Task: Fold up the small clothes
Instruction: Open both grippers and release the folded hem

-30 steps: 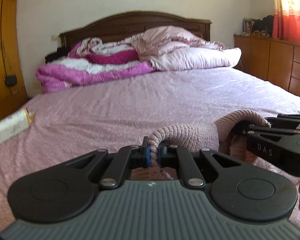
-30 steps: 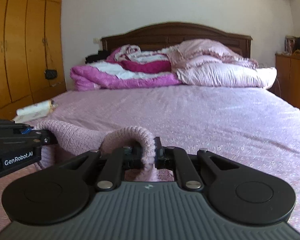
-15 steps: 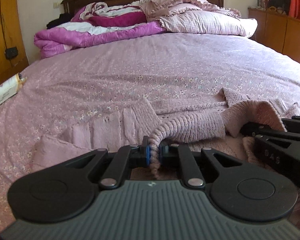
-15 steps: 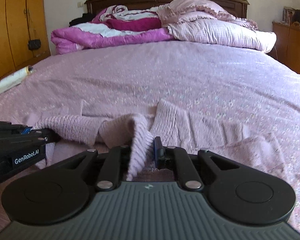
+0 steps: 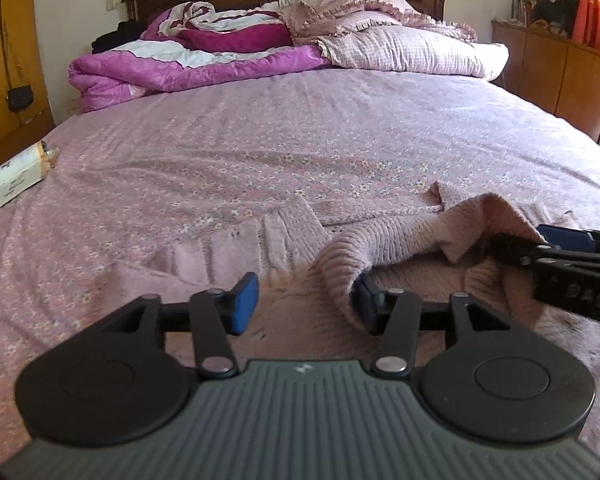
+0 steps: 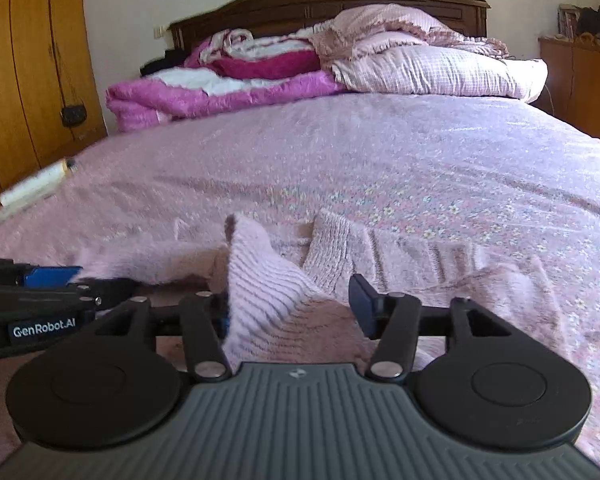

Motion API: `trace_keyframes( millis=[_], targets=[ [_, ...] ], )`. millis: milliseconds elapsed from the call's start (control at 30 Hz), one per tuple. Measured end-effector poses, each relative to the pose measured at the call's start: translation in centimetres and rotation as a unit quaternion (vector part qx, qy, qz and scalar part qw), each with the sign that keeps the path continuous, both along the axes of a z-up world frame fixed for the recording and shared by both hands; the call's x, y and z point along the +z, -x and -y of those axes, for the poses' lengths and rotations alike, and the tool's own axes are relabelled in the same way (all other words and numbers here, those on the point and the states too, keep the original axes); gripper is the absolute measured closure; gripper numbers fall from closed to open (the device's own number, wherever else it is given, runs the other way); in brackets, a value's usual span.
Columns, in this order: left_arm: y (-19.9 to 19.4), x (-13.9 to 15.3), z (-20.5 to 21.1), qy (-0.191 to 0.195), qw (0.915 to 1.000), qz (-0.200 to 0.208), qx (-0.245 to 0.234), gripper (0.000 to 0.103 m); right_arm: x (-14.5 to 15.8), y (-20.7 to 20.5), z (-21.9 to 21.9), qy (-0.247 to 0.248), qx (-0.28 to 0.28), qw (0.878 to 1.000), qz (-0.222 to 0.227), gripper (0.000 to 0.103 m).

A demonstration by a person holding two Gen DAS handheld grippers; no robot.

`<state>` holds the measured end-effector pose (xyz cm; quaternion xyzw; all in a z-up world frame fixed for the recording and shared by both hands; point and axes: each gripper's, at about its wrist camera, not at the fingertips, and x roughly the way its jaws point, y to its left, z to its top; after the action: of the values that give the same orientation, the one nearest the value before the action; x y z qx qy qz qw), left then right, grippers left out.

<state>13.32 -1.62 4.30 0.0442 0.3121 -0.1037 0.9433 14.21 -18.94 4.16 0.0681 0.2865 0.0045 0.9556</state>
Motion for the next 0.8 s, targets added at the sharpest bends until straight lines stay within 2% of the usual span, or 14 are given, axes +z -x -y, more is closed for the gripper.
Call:
trace_keyframes(
  millis=[300,567,800],
  targets=[
    [4.1,1.2,-1.3,-0.015,0.9996,0.009,-0.024,0.047,2.5,6.9,2.1,-0.007,0.012,0.999,0.030,0.040],
    [7.6,1.0,-1.0,-0.022,0.9977,0.016,-0.061,0.047,2.9,11.5,0.3,0.048,0.070,0.996,0.033,0.040],
    [9.3,-0.1,-0.1,-0.032,0.9950,0.009,-0.094,0.047,1.8,13.2,-2.0,0.078,0.112,0.991,0.017,0.040]
  ],
)
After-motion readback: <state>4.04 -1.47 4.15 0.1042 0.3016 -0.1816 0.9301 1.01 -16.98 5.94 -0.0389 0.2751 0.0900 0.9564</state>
